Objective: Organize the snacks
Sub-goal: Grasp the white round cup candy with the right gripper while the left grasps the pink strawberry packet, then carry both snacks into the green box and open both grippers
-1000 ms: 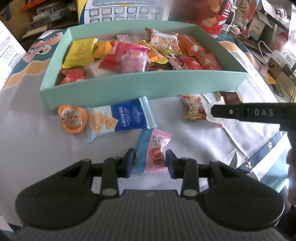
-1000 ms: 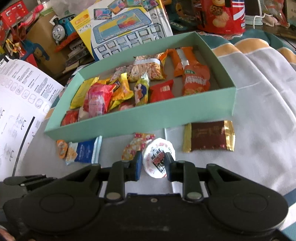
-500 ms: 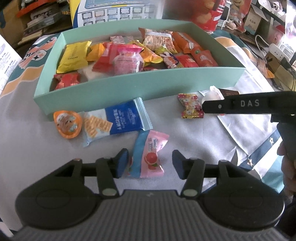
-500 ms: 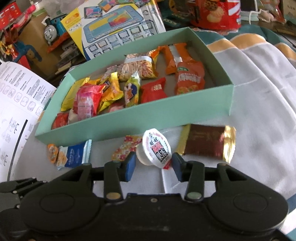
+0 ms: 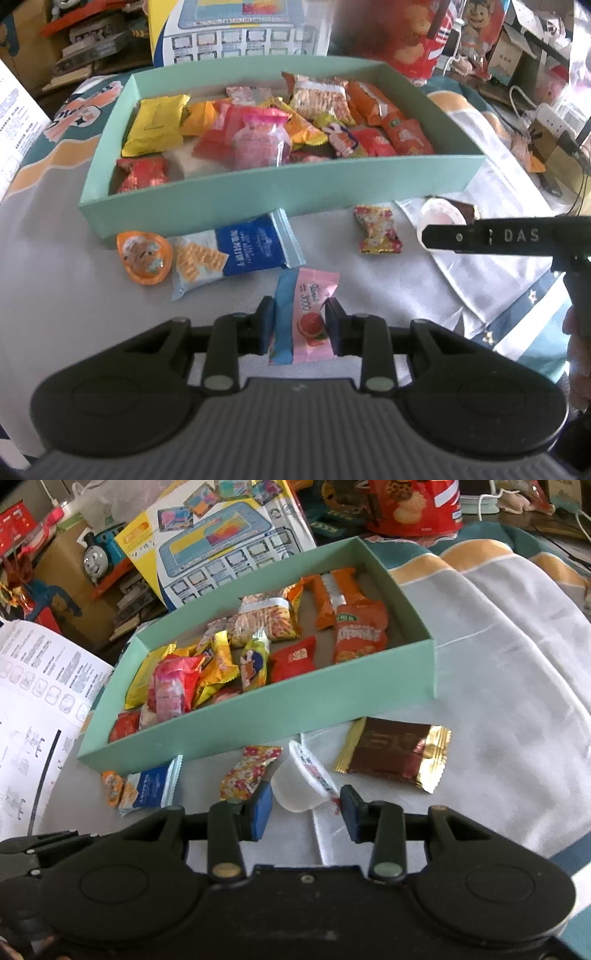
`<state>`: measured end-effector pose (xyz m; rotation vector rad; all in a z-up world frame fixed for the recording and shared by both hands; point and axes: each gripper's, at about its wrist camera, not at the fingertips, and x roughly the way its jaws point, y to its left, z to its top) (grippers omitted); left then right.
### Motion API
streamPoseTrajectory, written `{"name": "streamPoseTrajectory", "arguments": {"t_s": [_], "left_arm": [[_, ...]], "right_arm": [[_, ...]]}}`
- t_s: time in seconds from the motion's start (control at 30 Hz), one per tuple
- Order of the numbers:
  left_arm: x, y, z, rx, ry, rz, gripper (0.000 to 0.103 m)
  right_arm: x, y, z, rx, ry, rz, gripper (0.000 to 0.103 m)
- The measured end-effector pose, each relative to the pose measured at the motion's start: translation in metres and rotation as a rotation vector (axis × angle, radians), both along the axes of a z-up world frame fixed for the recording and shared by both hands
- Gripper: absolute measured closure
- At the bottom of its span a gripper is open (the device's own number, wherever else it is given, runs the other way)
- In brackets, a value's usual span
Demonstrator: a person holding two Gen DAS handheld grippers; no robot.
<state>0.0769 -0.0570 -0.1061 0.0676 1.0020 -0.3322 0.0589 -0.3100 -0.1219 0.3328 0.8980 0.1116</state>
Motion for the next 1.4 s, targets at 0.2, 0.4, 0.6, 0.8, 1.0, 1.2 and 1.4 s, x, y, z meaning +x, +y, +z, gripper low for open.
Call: {"name": "streamPoseTrajectory", "arguments": {"t_s": [0.2, 0.4, 0.6, 0.8, 1.0, 1.2, 1.4], "left_arm": [[-0.006, 0.008, 0.023, -0.036, -0.051, 0.015, 0.074], [-0.007, 0.021, 0.038, -0.070, -0.069, 0.045, 0.074], [-0.006, 0.029, 0.049, -0.082, -0.098, 0.056, 0.074], [0.028, 0.041, 0.070, -0.070, -0.174, 0.102, 0.074], [0.084, 0.052, 0.072, -0.022, -0.190, 0.148, 0.074], [0.131, 0.051, 0.058, 0.009, -0.166, 0.166, 0.074], [0.154, 0.041, 0.046, 0.035, -0.143, 0.199, 0.038]], "right_arm": [[-0.006, 0.004, 0.024, 0.011, -0.047, 0.020, 0.066], [-0.004, 0.012, 0.036, 0.019, -0.069, 0.039, 0.067], [-0.003, 0.009, 0.049, 0.046, -0.093, 0.027, 0.067], [0.023, 0.007, 0.069, 0.038, -0.136, 0.018, 0.067], [0.069, 0.012, 0.070, 0.017, -0.138, 0.003, 0.067], [0.109, 0.007, 0.055, -0.004, -0.109, -0.032, 0.067], [0.134, 0.000, 0.045, -0.021, -0.091, -0.046, 0.064]]}}
